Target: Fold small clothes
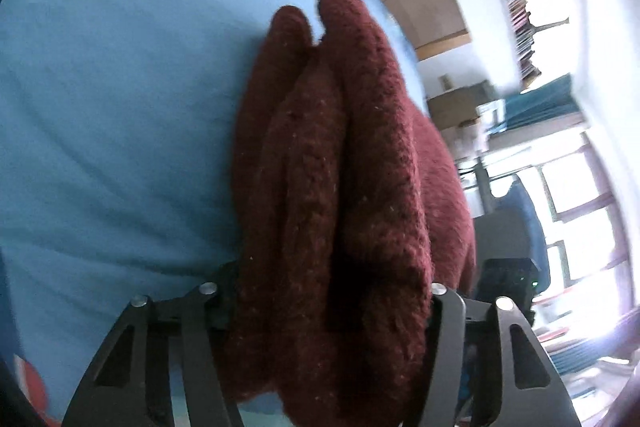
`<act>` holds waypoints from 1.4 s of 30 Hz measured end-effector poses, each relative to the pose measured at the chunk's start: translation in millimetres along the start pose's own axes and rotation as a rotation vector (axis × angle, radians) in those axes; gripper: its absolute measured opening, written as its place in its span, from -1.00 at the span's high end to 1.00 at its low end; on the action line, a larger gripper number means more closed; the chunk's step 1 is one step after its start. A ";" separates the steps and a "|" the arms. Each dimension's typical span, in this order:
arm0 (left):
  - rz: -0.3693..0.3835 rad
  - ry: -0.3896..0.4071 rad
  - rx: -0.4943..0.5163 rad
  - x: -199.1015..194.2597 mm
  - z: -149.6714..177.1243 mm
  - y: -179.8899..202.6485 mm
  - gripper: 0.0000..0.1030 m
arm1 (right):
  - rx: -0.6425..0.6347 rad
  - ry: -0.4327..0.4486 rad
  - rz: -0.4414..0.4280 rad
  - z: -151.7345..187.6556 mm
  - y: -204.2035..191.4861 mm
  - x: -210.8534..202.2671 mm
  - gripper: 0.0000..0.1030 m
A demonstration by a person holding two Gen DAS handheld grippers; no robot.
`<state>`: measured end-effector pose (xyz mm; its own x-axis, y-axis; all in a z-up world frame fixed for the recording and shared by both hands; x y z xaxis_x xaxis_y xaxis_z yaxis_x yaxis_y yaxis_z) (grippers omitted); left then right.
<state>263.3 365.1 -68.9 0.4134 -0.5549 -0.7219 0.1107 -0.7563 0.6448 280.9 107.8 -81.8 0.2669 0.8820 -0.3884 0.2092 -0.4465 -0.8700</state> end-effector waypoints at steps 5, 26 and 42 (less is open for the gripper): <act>0.113 0.008 0.038 -2.9 6.0 33.1 0.12 | -0.052 0.113 -0.025 -20.6 -15.1 -47.6 0.05; -0.102 -0.081 0.206 31.9 34.3 63.3 -0.03 | -0.027 0.062 0.278 39.1 64.5 -142.5 -0.02; -0.244 0.020 0.137 3.9 65.9 96.4 -0.09 | 0.012 0.101 0.387 49.4 33.0 -168.1 -0.03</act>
<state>216.1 267.1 -26.1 0.4074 -0.3448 -0.8457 0.0862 -0.9074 0.4114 196.4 -47.8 -60.3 0.4154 0.6290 -0.6571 0.0639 -0.7407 -0.6688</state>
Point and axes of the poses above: each gripper's, at about its wrist camera, not at the fingertips, and x roughly the way its jaws point, y to its right, z to its underside, the point moved 3 cm from there along x, roughly the way its jaws point, and after that the axes turned 15 degrees about -z, right-handed, at the moved point
